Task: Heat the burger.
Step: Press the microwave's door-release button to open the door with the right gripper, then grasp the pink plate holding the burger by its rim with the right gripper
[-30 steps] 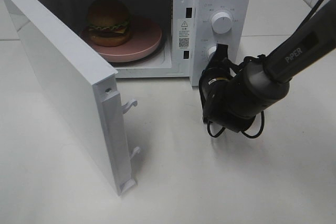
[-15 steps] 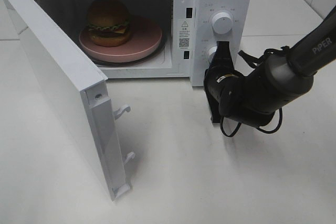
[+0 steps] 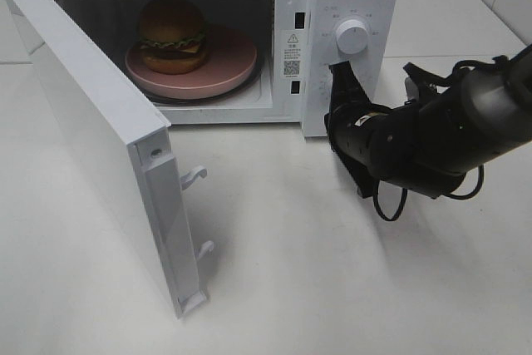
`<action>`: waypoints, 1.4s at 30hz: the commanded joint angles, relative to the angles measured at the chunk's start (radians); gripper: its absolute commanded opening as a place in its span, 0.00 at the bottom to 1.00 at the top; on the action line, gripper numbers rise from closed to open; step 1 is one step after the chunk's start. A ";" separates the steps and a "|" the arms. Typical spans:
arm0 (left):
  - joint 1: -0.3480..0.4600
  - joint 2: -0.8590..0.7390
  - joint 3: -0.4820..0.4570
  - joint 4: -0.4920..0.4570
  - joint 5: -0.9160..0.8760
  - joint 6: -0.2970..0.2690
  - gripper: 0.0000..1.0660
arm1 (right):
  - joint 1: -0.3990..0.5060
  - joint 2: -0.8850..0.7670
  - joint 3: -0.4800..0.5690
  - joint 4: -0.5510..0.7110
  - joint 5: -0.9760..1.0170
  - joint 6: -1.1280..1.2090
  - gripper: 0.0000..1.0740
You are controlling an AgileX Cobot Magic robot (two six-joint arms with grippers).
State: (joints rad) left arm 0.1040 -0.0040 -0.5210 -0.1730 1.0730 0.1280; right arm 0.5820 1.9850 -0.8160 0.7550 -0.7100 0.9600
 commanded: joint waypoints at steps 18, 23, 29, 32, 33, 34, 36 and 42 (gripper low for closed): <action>-0.007 -0.007 0.003 -0.008 0.002 -0.008 0.94 | -0.011 -0.296 0.087 -0.409 0.528 -0.484 0.02; -0.007 -0.007 0.003 -0.008 0.002 -0.008 0.94 | -0.011 -0.338 0.085 -0.499 0.673 -0.536 0.02; -0.007 -0.007 0.003 -0.008 0.002 -0.008 0.94 | -0.011 -0.397 0.085 -0.534 0.839 -0.677 0.02; -0.007 -0.007 0.003 -0.008 0.002 -0.008 0.94 | -0.011 -0.442 0.085 -0.533 0.952 -0.810 0.02; -0.007 -0.007 0.003 -0.008 0.002 -0.008 0.94 | -0.011 -0.442 0.085 -0.533 0.952 -0.810 0.02; -0.007 -0.007 0.003 -0.008 0.002 -0.008 0.94 | -0.011 -0.451 0.085 -0.533 0.982 -0.840 0.02; -0.007 -0.007 0.003 -0.008 0.002 -0.008 0.94 | -0.011 -0.471 0.085 -0.533 1.034 -0.918 0.02; -0.007 -0.007 0.003 -0.008 0.002 -0.008 0.94 | -0.011 -0.497 0.085 -0.534 1.176 -1.144 0.02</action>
State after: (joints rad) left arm 0.1040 -0.0040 -0.5210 -0.1730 1.0730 0.1280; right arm 0.5760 1.4970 -0.7310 0.2240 0.4390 -0.1470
